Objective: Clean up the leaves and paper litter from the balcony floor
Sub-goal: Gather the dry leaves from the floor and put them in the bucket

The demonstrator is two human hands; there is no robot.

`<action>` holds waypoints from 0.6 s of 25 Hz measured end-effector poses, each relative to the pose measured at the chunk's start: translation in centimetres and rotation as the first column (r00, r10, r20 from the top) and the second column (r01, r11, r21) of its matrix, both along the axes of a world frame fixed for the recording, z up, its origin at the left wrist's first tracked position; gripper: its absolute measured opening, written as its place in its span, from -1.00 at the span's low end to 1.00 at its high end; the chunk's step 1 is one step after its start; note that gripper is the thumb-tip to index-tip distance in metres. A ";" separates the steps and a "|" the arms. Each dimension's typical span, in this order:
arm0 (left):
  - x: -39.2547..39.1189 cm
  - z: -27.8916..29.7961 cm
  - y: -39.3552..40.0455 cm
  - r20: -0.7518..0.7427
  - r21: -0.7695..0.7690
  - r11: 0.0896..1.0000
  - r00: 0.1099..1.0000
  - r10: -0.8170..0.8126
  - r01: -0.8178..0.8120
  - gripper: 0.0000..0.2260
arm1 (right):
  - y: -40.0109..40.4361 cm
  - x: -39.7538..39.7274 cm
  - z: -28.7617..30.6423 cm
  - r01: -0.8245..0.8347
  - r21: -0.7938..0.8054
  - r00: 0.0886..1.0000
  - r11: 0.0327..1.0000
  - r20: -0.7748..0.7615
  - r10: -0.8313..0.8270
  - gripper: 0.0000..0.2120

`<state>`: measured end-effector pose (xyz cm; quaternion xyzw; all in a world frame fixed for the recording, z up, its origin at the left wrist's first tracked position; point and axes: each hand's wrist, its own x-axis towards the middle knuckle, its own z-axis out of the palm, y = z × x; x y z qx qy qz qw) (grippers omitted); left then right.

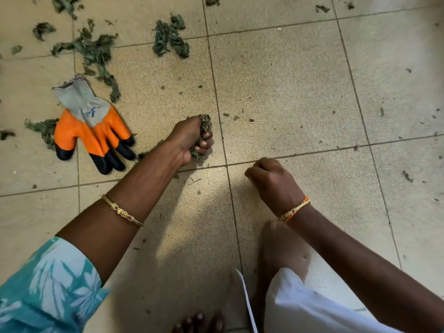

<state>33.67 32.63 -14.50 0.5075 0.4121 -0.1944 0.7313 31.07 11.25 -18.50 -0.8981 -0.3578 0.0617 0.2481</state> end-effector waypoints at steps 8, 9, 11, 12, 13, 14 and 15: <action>-2.6 -0.2 3.6 -0.002 -0.080 0.991 0.994 0.108 -0.107 -0.69 | 6.2 8.1 -0.2 0.339 0.235 0.941 0.911 -0.084 -0.328 -0.80; -3.0 -0.3 4.2 0.005 -0.093 0.987 0.991 0.134 -0.133 -0.69 | 7.3 7.5 -0.6 0.325 0.194 0.945 0.926 -0.103 -0.310 -0.70; -3.8 -0.7 5.1 0.024 -0.122 0.976 0.983 0.182 -0.178 -0.68 | 8.7 5.6 -1.2 0.268 0.074 0.957 0.961 -0.135 -0.257 -0.47; -4.3 -0.8 5.5 0.031 -0.115 0.975 0.980 0.195 -0.190 -0.68 | 9.3 4.5 -1.5 0.220 0.043 0.968 0.975 -0.133 -0.213 -0.38; -4.8 -0.8 5.9 0.037 -0.095 0.975 0.978 0.206 -0.202 -0.69 | 9.8 3.5 -1.9 0.162 0.036 0.981 0.986 -0.116 -0.156 -0.34; -5.2 -0.7 6.1 0.044 -0.078 0.974 0.975 0.217 -0.214 -0.70 | 10.3 2.8 -2.2 0.103 0.041 0.992 0.994 -0.080 -0.100 -0.33; -5.6 -0.4 6.1 0.055 -0.068 0.973 0.973 0.226 -0.222 -0.70 | 10.7 2.1 -2.4 0.059 0.052 0.997 0.997 -0.043 -0.057 -0.35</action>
